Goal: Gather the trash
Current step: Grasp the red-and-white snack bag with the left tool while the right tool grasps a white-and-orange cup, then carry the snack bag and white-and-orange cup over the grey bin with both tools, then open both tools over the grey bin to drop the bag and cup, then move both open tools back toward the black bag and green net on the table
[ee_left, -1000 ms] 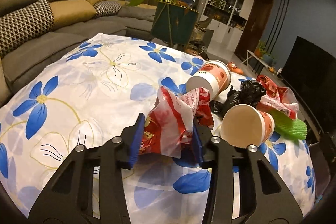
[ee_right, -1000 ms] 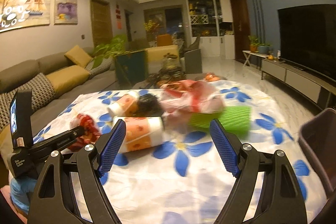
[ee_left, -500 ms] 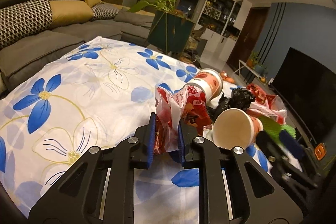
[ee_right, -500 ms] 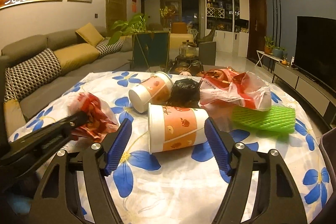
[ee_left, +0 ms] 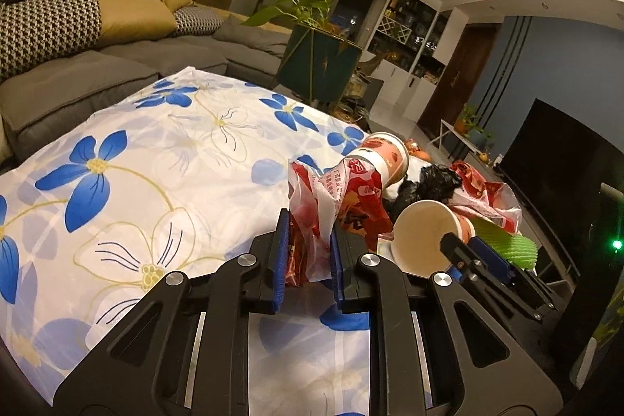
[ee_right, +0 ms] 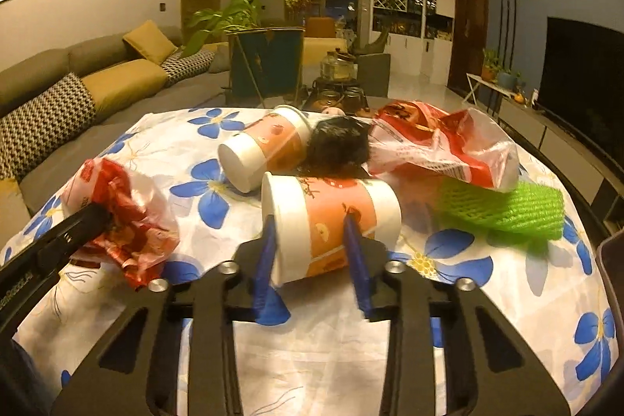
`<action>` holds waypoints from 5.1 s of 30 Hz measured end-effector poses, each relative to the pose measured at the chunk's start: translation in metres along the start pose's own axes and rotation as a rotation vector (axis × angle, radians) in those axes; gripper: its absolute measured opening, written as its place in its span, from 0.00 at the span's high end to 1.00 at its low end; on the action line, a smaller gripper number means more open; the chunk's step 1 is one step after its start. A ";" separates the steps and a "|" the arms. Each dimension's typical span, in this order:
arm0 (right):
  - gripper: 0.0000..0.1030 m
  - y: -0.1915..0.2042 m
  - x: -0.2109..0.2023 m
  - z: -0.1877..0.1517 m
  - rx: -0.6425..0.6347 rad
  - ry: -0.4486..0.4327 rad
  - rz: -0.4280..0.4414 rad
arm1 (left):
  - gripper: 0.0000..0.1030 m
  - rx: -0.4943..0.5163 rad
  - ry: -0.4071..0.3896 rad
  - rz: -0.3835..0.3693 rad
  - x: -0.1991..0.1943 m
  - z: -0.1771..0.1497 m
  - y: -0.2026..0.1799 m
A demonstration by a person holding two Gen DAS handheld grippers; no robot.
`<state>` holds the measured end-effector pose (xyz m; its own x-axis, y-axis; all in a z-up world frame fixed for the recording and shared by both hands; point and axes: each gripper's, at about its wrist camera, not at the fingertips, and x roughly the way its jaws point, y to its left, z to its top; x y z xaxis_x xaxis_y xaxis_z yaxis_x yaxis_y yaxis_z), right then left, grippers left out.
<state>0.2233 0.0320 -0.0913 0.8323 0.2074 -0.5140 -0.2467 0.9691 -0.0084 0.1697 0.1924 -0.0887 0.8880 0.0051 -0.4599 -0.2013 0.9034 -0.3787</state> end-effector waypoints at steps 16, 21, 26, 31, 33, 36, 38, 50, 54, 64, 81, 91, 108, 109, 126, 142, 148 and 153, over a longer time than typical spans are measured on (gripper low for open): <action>0.97 -0.042 -0.049 -0.020 0.055 -0.045 -0.054 | 0.83 0.017 0.017 -0.024 -0.016 -0.013 -0.014; 0.97 -0.062 -0.069 -0.026 0.078 -0.063 -0.063 | 0.83 0.032 0.011 -0.047 -0.026 -0.016 -0.027; 0.97 -0.084 -0.093 -0.032 0.115 -0.083 -0.068 | 0.83 0.059 0.014 -0.068 -0.034 -0.022 -0.045; 0.97 -0.103 -0.114 -0.039 0.140 -0.105 -0.089 | 0.83 0.092 0.021 -0.098 -0.040 -0.028 -0.068; 0.97 -0.110 -0.120 -0.040 0.151 -0.111 -0.095 | 0.83 0.105 0.025 -0.115 -0.043 -0.031 -0.079; 0.97 -0.124 -0.132 -0.042 0.170 -0.127 -0.113 | 0.83 0.132 0.028 -0.138 -0.045 -0.035 -0.096; 0.97 -0.135 -0.142 -0.044 0.187 -0.140 -0.127 | 0.83 0.150 0.030 -0.156 -0.047 -0.038 -0.108; 0.97 -0.195 -0.186 -0.055 0.264 -0.204 -0.231 | 0.83 0.254 0.039 -0.276 -0.054 -0.057 -0.188; 0.97 -0.212 -0.199 -0.057 0.283 -0.230 -0.270 | 0.83 0.291 0.039 -0.320 -0.056 -0.064 -0.217; 0.97 -0.268 -0.229 -0.064 0.347 -0.284 -0.396 | 0.83 0.401 0.029 -0.425 -0.058 -0.086 -0.298; 0.97 -0.337 -0.257 -0.086 0.436 -0.316 -0.539 | 0.82 0.514 0.066 -0.574 -0.041 -0.133 -0.397; 0.97 -0.356 -0.261 -0.089 0.455 -0.328 -0.564 | 0.81 0.558 0.105 -0.630 -0.025 -0.158 -0.433; 0.97 -0.363 -0.247 -0.088 0.478 -0.310 -0.548 | 0.65 0.602 0.133 -0.645 -0.016 -0.177 -0.453; 0.97 -0.363 -0.245 -0.088 0.481 -0.305 -0.546 | 0.51 0.607 0.128 -0.641 -0.016 -0.178 -0.453; 0.51 -0.359 -0.226 -0.090 0.462 -0.243 -0.501 | 0.16 0.423 0.065 -0.476 -0.011 -0.139 -0.386; 0.21 -0.333 -0.235 -0.086 0.445 -0.266 -0.480 | 0.11 0.406 -0.005 -0.367 -0.040 -0.119 -0.330; 0.18 -0.313 -0.227 -0.082 0.437 -0.267 -0.455 | 0.09 0.385 -0.020 -0.299 -0.043 -0.107 -0.297; 0.18 -0.294 -0.217 -0.076 0.414 -0.259 -0.421 | 0.08 0.360 -0.040 -0.221 -0.041 -0.094 -0.262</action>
<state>0.0778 -0.3084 -0.0423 0.9218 -0.2262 -0.3148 0.2958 0.9354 0.1939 0.1469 -0.0842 -0.0458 0.9103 -0.1950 -0.3651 0.1467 0.9768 -0.1561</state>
